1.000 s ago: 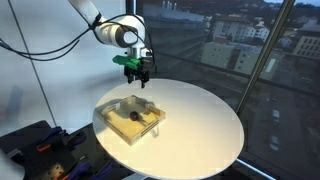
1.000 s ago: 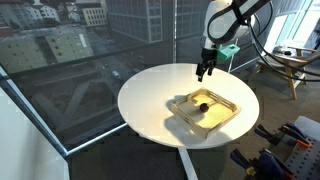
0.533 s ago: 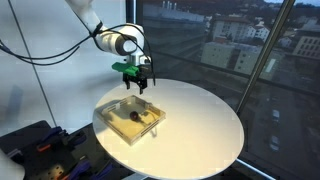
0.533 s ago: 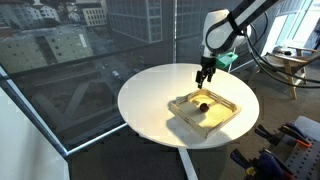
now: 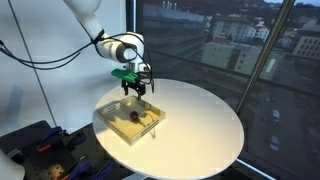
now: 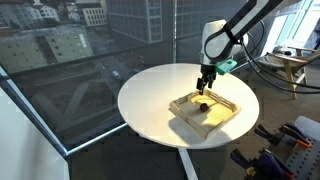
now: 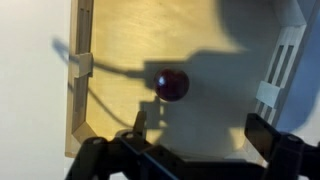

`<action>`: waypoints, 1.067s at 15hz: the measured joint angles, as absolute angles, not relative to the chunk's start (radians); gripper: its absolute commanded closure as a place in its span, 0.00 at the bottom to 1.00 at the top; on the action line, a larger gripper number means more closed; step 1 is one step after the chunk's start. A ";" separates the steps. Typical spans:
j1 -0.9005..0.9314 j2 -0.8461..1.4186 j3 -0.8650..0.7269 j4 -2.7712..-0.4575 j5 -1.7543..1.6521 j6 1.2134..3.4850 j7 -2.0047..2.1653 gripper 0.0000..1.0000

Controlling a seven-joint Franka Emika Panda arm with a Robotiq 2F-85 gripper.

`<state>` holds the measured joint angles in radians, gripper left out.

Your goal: Remove the plum plush toy from the tray and put it on the table

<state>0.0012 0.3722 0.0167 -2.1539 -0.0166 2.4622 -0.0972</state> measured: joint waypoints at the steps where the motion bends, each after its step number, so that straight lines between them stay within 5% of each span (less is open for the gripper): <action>1: 0.001 0.380 0.017 -2.155 -0.017 2.472 -0.097 0.00; 16: 0.002 0.455 0.008 -2.207 -0.017 2.636 -0.097 0.00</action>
<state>0.0021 0.4551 0.0083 -2.2074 -0.0168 2.6356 -0.0972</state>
